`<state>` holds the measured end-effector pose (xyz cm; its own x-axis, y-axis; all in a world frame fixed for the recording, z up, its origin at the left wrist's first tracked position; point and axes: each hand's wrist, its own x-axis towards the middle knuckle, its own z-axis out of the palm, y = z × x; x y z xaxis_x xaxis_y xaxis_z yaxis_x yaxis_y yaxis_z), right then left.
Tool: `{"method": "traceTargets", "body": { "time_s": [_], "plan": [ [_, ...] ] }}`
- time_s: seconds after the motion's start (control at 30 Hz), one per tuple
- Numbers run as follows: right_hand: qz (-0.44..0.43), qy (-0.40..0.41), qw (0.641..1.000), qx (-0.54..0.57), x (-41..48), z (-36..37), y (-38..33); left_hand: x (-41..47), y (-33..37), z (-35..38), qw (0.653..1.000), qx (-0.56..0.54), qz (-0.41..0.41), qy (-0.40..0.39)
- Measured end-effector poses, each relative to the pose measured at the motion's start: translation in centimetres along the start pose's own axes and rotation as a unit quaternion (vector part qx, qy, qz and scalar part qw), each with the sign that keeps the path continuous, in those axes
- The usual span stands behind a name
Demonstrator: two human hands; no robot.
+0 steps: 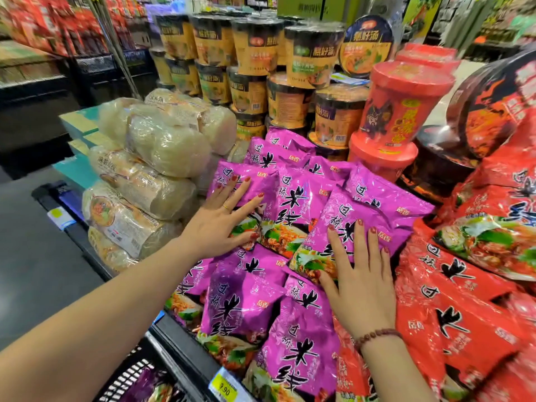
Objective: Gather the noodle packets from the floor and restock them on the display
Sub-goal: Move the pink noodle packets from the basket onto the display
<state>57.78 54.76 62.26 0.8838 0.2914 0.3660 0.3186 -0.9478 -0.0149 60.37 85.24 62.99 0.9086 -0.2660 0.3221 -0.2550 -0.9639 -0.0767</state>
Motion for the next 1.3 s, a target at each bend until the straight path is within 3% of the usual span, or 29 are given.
{"method": "traceTargets", "body": {
  "time_s": [0.47, 0.6, 0.77, 1.0, 1.3],
  "plan": [
    [0.008, -0.029, 1.000, -0.003, 0.2, -0.7, -0.4, 0.8, 0.0, -0.8, 0.996, -0.014, -0.002, -0.089],
    [0.014, -0.068, 0.996, 0.047, 0.3, -2.1, -0.7, -0.5, 0.2, -2.8, 0.997, -0.056, -0.008, -0.046],
    [0.034, -0.006, 0.993, 0.117, -0.5, -4.4, -2.3, -3.9, 0.5, -4.3, 0.993, -0.115, -0.007, 0.033],
    [-0.095, 0.076, 0.970, 0.212, -3.0, -5.8, -9.8, -12.8, -1.1, -5.6, 0.984, -0.150, -0.033, 0.095],
    [-0.224, -0.039, 0.929, 0.292, -8.5, -2.4, -26.2, -31.9, -7.0, -6.5, 0.965, -0.151, -0.198, 0.081]
  ]
}}
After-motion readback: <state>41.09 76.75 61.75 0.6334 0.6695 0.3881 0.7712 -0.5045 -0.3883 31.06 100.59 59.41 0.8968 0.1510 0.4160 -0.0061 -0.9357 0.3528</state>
